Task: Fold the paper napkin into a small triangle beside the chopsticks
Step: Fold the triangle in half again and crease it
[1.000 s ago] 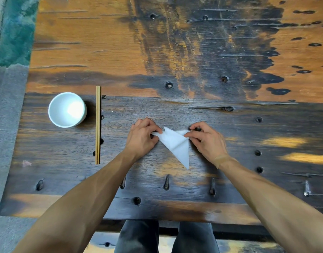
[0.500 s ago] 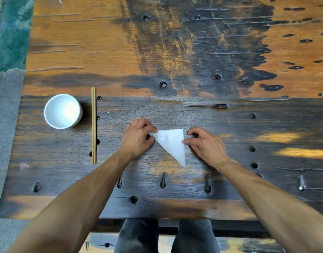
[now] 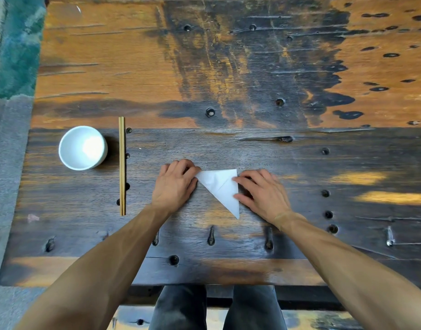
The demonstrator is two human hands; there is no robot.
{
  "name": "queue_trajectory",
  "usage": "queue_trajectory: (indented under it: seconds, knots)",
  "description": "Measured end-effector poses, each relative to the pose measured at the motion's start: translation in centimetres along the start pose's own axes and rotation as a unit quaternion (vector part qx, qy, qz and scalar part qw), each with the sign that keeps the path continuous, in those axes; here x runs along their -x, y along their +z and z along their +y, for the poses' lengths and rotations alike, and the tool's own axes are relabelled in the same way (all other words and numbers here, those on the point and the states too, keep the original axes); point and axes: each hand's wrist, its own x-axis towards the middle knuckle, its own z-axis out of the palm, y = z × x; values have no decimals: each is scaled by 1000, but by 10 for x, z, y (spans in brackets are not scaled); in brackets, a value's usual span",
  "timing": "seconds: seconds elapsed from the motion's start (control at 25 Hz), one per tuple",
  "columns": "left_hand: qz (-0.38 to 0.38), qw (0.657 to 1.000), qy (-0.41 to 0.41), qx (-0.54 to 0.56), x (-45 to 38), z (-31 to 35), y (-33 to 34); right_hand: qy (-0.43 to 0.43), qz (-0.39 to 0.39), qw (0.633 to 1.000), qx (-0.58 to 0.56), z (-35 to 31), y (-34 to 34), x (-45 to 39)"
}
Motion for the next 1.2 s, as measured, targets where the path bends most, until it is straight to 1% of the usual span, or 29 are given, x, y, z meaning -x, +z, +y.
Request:
queue_trajectory:
  seconds: [0.16, 0.36, 0.52, 0.64, 0.72, 0.8, 0.84, 0.88, 0.96, 1.0, 1.04, 1.2]
  knots:
    - [16, 999, -9, -29, 2, -4, -4, -23, -77, 996, 39, -12, -1, -10]
    - [30, 999, -30, -23, 4, -3, -5, -12, -145, 986, 87, -17, 9, -7]
    - [38, 997, -61, -12, 2, -4, -5, -8, -153, 984, 91, -17, 12, -6]
    - [22, 996, -83, -3, -1, -4, -3, -12, -156, 984, 89, -19, 14, -9]
    - [10, 994, -112, 6, -2, -6, -4, -9, -160, 983, 91, -22, 15, -12]
    - [25, 992, -121, 18, -2, -7, -6, -3, -166, 982, 93, -24, 17, -15]
    - [35, 995, -91, 23, 0, -5, -6, 0, -170, 981, 95, -25, 18, -15]
    - [38, 998, -34, 25, 3, 1, -5, 4, -172, 980, 96, -26, 19, -15]
    - [5, 995, 95, 11, 13, 21, 4, 10, -172, 980, 97, -29, 21, -15]
    - [-20, 992, 127, -1, 17, 29, 8, 12, -170, 981, 96, -30, 21, -14]
    - [-42, 990, 135, -13, 20, 35, 12, 14, -166, 982, 94, -31, 20, -13]
    - [-109, 985, 121, -58, 27, 46, 18, 12, -150, 985, 80, -32, 19, -7]
